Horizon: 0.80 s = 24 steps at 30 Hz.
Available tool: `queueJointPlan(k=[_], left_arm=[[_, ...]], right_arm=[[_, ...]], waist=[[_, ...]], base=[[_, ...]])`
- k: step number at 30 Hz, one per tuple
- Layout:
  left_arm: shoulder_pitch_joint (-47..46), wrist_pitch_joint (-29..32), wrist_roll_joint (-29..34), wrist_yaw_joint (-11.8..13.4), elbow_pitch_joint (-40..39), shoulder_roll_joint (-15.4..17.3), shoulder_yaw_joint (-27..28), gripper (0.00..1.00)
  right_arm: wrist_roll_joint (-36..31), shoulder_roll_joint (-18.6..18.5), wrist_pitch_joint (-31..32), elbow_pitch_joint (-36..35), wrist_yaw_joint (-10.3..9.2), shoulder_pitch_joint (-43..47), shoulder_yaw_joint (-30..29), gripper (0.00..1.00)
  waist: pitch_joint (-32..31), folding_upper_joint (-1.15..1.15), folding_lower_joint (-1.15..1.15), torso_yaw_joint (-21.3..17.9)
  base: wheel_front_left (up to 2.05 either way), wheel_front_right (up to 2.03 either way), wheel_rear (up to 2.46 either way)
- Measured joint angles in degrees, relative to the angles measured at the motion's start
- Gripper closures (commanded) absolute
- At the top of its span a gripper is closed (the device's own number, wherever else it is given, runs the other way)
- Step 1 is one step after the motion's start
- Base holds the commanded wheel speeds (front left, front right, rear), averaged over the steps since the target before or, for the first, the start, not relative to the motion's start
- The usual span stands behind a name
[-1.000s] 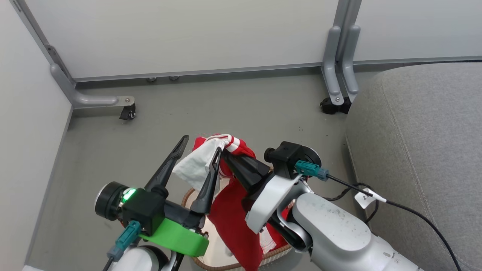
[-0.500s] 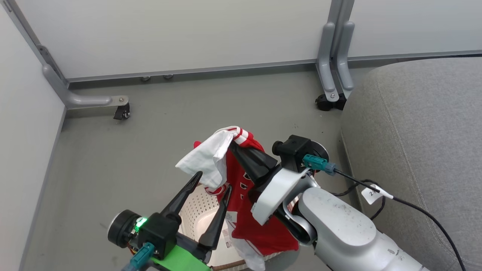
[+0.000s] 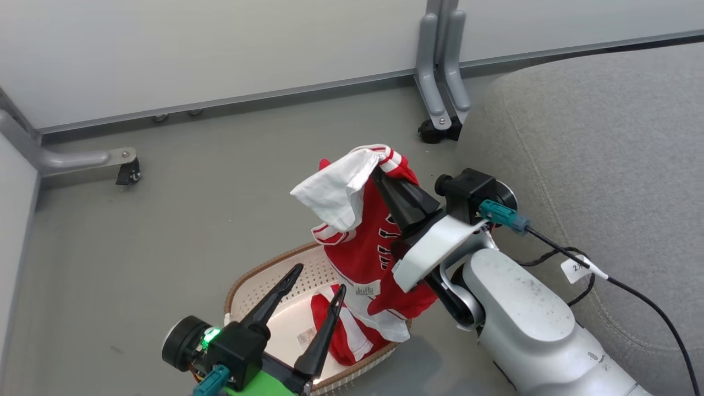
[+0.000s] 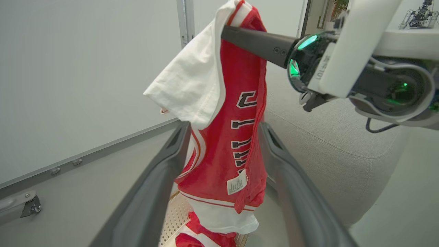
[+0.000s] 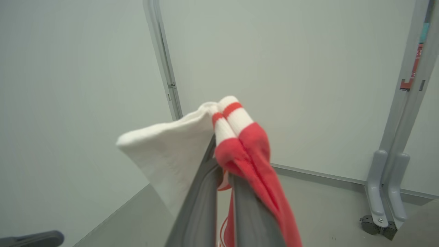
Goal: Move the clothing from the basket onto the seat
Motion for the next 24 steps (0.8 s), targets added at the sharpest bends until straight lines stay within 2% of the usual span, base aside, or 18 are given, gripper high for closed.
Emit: queueJointPlan(k=[24], left_arm=[[-2.4, 3.1, 0.7, -1.0, -4.8, 3.4, -0.6, 0.00]], right_arm=[[-7.0, -1.7, 0.0, -6.7, 0.00, 6.2, -20.8, 1.00]], waist=[[6.9, 0.00, 0.00, -18.4]], base=[[0.00, 0.00, 0.00]])
